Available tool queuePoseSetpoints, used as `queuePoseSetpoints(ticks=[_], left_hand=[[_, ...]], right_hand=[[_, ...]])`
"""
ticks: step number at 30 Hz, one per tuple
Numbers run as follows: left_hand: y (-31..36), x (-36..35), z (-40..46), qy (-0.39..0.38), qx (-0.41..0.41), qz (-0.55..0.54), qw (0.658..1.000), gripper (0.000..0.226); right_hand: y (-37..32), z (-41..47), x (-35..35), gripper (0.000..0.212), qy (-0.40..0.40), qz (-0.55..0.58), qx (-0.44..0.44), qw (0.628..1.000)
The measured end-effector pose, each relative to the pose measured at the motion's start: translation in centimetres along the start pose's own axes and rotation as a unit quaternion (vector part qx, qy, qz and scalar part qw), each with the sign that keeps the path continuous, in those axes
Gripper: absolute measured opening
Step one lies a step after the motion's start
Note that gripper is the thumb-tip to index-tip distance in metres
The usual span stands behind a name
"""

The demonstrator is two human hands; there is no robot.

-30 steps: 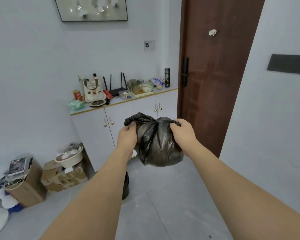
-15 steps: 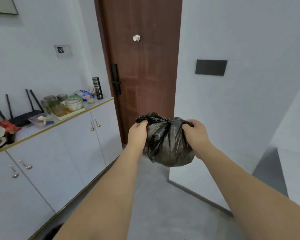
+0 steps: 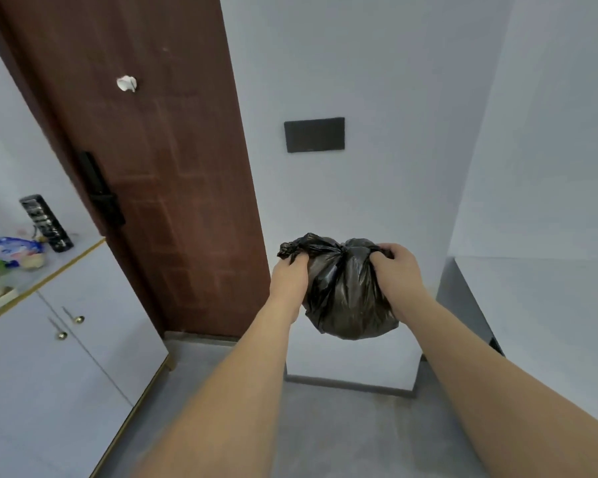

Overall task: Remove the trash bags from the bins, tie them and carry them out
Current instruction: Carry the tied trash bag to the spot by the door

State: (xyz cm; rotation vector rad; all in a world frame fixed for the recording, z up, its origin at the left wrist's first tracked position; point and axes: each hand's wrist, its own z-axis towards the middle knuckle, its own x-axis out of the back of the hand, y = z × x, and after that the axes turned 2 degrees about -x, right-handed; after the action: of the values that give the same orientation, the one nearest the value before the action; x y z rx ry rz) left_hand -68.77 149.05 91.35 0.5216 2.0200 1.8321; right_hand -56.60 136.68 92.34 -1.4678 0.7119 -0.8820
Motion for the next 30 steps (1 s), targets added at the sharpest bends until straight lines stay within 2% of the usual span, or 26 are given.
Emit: queuePoseSetpoints(ticks=[6, 11, 17, 20, 23, 30], left_hand=[[-2.3, -1.3, 5.6, -0.012, 0.025, 0.009, 1.0, 0.02], [-4.6, -2.9, 11.0, 0.016, 0.043, 0.014, 0.999, 0.014], [-12.0, -3.1, 18.5, 0.048, 0.116, 0.052, 0.991, 0.012], [-18.7, -4.2, 23.2, 0.025, 0.149, 0.049, 0.987, 0.015], [-28.5, -6.6, 27.5, -0.007, 0.182, 0.054, 0.982, 0.022], [-59.8, -13.1, 33.2, -0.035, 0.225, 0.067, 0.971, 0.021]], right_hand=[[3.3, 5.0, -1.3, 0.026, 0.005, -0.004, -0.035, 0.999], [5.9, 10.7, -2.5, 0.029, -0.014, -0.017, -0.06, 0.998], [12.6, 16.7, -5.1, 0.025, -0.039, -0.049, -0.115, 0.991], [19.4, 20.4, -6.3, 0.029, -0.041, -0.07, -0.13, 0.988], [29.3, 23.9, -7.4, 0.029, -0.044, -0.093, -0.144, 0.984], [60.2, 29.5, -7.0, 0.026, -0.032, -0.13, -0.197, 0.971]])
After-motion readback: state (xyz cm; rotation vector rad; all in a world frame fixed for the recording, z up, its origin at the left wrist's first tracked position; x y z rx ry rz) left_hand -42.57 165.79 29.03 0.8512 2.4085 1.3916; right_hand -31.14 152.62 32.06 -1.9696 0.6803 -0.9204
